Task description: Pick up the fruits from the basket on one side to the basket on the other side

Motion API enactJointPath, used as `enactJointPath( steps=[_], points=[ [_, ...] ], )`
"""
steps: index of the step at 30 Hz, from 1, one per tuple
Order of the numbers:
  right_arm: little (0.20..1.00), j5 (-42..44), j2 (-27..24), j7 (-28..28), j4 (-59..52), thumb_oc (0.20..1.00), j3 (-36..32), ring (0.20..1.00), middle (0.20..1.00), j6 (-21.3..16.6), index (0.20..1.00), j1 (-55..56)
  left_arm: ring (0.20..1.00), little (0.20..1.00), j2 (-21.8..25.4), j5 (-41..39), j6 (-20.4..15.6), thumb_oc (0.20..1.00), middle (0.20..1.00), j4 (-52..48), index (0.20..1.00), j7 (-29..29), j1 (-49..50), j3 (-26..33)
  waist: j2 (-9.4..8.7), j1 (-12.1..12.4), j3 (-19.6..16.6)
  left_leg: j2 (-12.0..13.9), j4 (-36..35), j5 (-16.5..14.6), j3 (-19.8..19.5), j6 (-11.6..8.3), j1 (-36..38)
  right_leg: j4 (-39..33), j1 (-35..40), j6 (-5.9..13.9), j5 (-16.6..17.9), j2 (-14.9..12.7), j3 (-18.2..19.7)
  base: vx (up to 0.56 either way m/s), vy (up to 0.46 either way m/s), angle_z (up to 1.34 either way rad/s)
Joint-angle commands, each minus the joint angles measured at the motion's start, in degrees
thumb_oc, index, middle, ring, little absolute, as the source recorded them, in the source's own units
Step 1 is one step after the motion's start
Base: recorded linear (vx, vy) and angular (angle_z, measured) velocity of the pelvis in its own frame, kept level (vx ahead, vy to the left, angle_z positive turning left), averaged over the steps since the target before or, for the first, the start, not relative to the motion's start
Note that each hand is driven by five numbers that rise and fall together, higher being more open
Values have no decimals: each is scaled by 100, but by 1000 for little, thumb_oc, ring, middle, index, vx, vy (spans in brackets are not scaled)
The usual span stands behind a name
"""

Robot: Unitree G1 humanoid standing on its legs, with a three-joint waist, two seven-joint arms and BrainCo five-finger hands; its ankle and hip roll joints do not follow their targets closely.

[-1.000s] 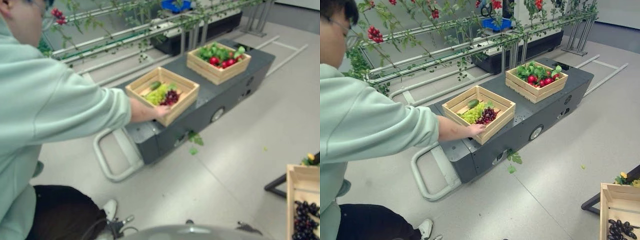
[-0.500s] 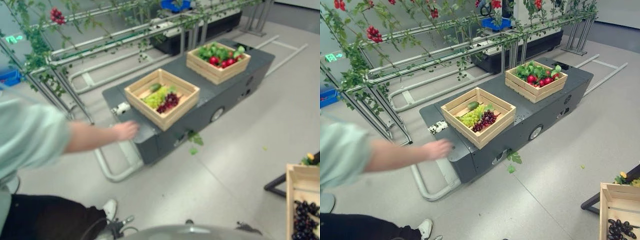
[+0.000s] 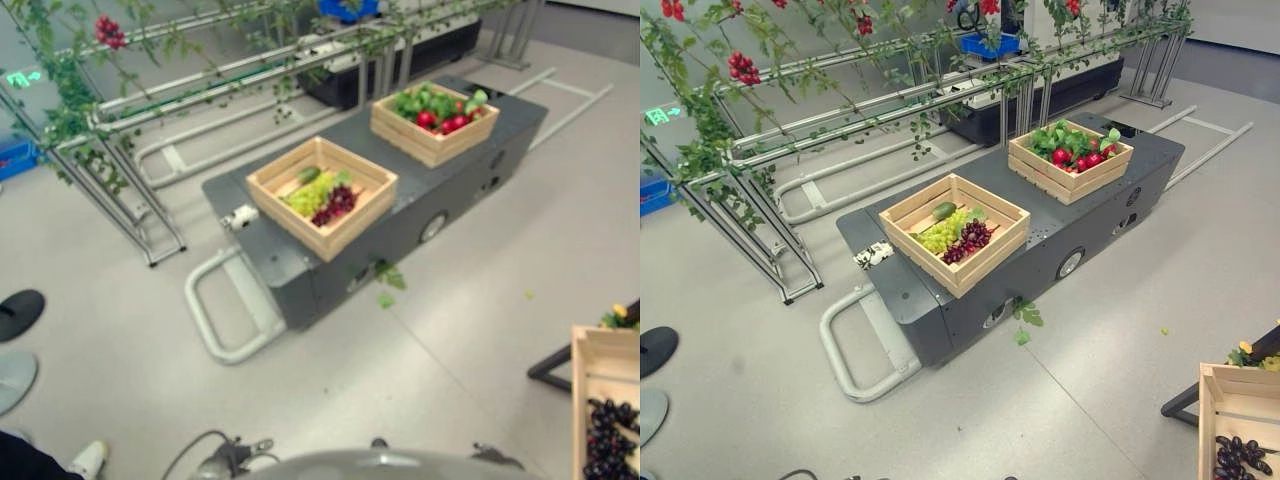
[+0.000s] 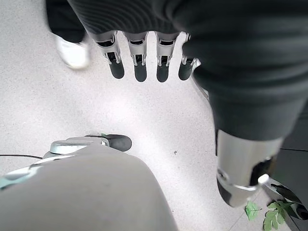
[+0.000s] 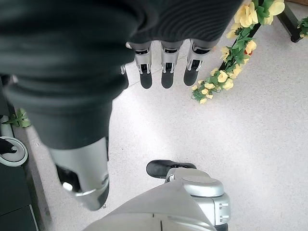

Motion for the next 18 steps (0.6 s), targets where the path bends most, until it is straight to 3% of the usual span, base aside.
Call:
enactJointPath(
  steps=[1, 10, 15, 16, 17, 18],
  points=[
    [1000, 81, 5, -46, 109, 1000, 207, 1000, 1000, -57, 1000, -215, 1000, 1000, -348, 237, 14, 1000, 1000, 433, 1000, 103, -210, -63, -281, -94, -90, -304, 274, -250, -47, -19, -489, 54, 86, 356, -560, 94, 142, -14, -41, -1],
    [1000, 109, -74, -158, 54, 1000, 180, 1000, 1000, -56, 1000, -247, 1000, 1000, -382, 149, 3, 1000, 1000, 324, 1000, 366, -275, -77, -227, -91, 87, -362, 748, -279, -92, -115, -784, 54, 80, 295, -568, 98, 71, -29, -46, 1],
    [1000, 132, -166, -268, -13, 1000, 155, 1000, 1000, -64, 1000, -294, 1000, 1000, -451, 73, -12, 1000, 1000, 239, 1000, 603, -356, -109, -273, -109, 268, -633, 1586, -281, -44, -215, -1396, 54, 5, 300, -508, -37, -82, -93, -38, 18],
    [1000, 138, -198, -338, -19, 1000, 132, 1000, 1000, -63, 1000, -301, 1000, 1000, -473, -7, -4, 1000, 1000, 258, 1000, 665, -372, -39, -268, -37, 394, -679, 1660, -23, 57, -284, -1872, 54, 76, 272, -530, -71, -175, -46, -34, 31],
    [1000, 138, -198, -338, -19, 1000, 132, 1000, 1000, -64, 1000, -301, 1000, 1000, -472, -7, -4, 1000, 1000, 258, 1000, 665, -372, -39, -271, -38, 390, -682, 1657, -21, 57, -283, -1873, 54, 74, 273, -534, -75, -176, -5, -47, 43],
    [1000, 147, -197, -352, -15, 1000, 129, 1000, 1000, -66, 1000, -296, 1000, 1000, -467, -23, 4, 1000, 1000, 281, 1000, 703, -345, -1, -242, -1, 393, -584, 1433, 172, 76, -270, -2000, 54, 98, 265, -540, -24, -162, 74, -29, 26]
  ],
)
